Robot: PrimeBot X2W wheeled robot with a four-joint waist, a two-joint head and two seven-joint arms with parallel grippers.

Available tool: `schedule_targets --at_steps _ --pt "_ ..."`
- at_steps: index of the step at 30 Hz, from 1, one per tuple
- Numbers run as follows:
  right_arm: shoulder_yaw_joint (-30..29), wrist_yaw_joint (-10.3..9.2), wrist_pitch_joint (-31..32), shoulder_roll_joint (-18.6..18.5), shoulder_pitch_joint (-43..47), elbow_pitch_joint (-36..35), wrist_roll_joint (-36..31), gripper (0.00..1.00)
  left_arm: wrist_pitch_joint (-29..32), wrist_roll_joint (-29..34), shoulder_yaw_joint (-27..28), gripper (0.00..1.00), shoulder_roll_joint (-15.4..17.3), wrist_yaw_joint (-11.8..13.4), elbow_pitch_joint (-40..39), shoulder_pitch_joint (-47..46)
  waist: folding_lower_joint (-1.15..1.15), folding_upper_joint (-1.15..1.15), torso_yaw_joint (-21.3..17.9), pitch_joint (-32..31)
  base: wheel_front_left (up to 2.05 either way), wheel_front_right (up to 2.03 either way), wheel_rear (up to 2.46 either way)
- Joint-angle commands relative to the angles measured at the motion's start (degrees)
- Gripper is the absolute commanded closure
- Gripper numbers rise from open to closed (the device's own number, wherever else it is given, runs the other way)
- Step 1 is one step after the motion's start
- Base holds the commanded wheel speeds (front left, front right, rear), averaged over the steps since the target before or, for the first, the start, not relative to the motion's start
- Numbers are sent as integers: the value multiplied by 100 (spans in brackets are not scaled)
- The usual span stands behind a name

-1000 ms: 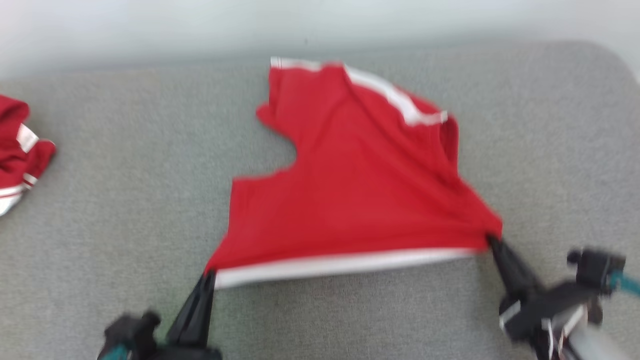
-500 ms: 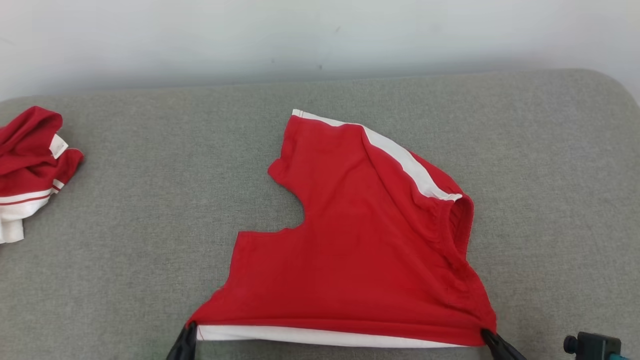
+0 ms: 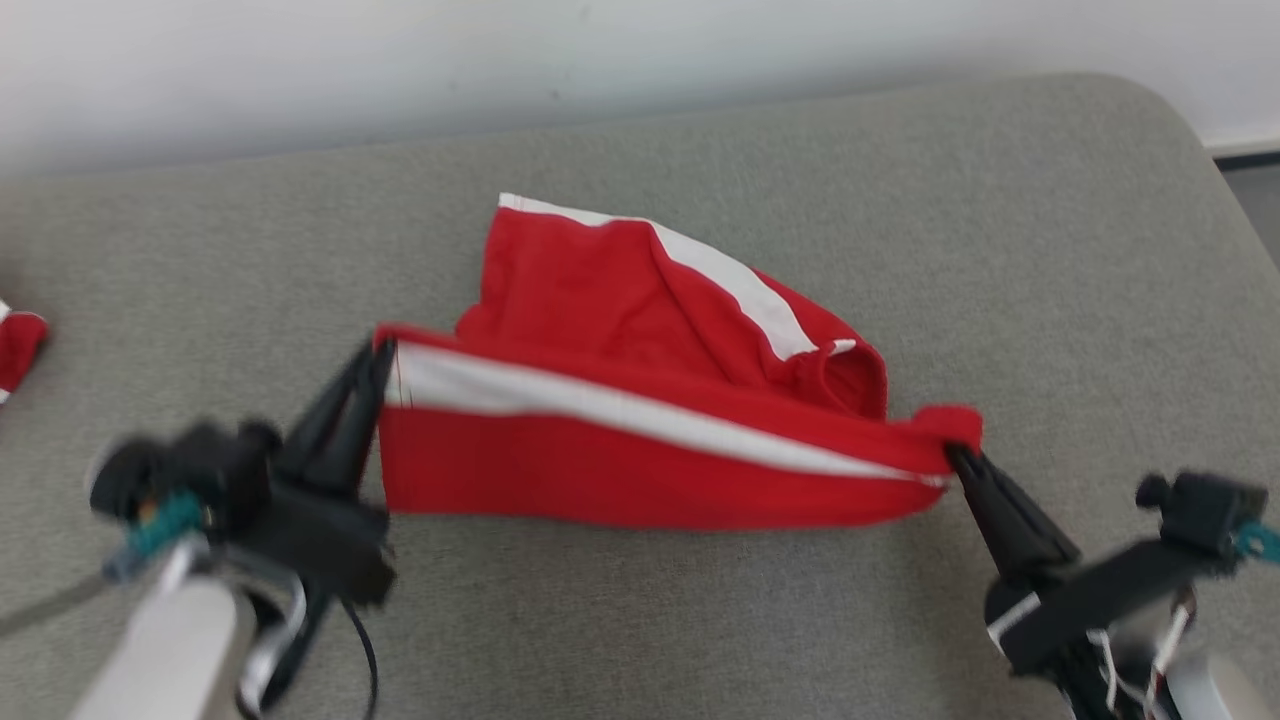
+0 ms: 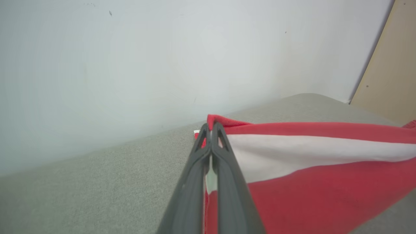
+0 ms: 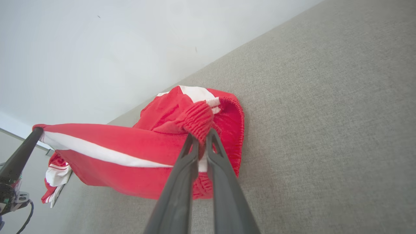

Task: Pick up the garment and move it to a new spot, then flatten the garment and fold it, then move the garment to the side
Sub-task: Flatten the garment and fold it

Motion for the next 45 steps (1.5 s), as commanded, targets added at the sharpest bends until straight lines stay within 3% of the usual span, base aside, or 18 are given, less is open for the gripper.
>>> schedule_targets --at_steps 1,9,14,23,30,31,32,33,34,42,45 --pt "-33 -11 63 108 -271 79 -14 100 105 -65 -148 100 197 11 52 -422 -1 0 -273 303 0 0 0" --pt "185 -10 96 418 -1881 1025 -242 100 749 -675 -1268 100 908 10 902 -2625 -1 0 -785 1058 0 0 0" --pt "510 -11 -83 506 -2557 1615 -211 100 898 -990 -1826 100 1075 8 1681 -3582 -1 0 -1017 1392 0 0 0" --pt "1126 -11 -476 618 -3250 2327 21 100 726 -1345 -2660 100 1158 9 2881 -4563 -1 0 -1262 1682 0 0 0" --pt "1604 -11 -765 519 -3418 2574 223 100 160 -1656 -3231 100 1046 8 3486 -4834 -1 0 -1292 1594 0 0 0" --pt "1648 -11 -816 507 -3441 2604 237 100 63 -1667 -3313 92 1023 7 3535 -4852 -1 0 -1287 1571 0 0 0" --pt "1714 -11 -850 494 -3463 2616 239 71 -22 -1657 -3385 36 1005 8 3606 -4874 -1 0 -1283 1551 0 0 0" --pt "1780 -11 -873 490 -3466 2637 271 6 -90 -1692 -3446 0 980 8 3684 -4881 -1 0 -1280 1525 0 0 0" --pt "1847 -11 -883 490 -3461 2669 319 0 -183 -1715 -3483 0 967 8 3760 -4891 -1 0 -1280 1493 0 0 0" --pt "1874 -11 -1461 305 -3441 2836 281 0 -527 -1938 -3542 0 884 7 4052 -4721 -1 0 -1225 1124 0 0 0" --pt "1836 -11 -1837 177 -3293 2806 194 0 -556 -1960 -3298 0 922 7 3860 -4623 -1 0 -1179 934 0 0 0"
